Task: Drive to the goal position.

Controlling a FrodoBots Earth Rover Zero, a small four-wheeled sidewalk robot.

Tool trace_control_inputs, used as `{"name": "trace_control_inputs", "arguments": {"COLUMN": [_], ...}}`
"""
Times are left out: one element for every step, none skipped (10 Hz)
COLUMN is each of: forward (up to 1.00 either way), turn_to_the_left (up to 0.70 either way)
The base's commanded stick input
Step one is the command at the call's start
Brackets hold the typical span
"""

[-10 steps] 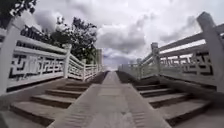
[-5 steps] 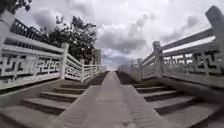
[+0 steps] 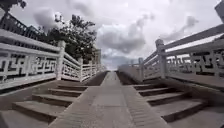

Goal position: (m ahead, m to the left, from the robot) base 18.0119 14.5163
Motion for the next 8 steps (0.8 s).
{"name": "trace_control_inputs", "arguments": {"forward": [0.45,0.45,0.45,0.45,0.45,0.45,0.45,0.45], "turn_to_the_left": [0.00,0.00,0.00,0.00,0.00,0.00,0.00,0.00]}}
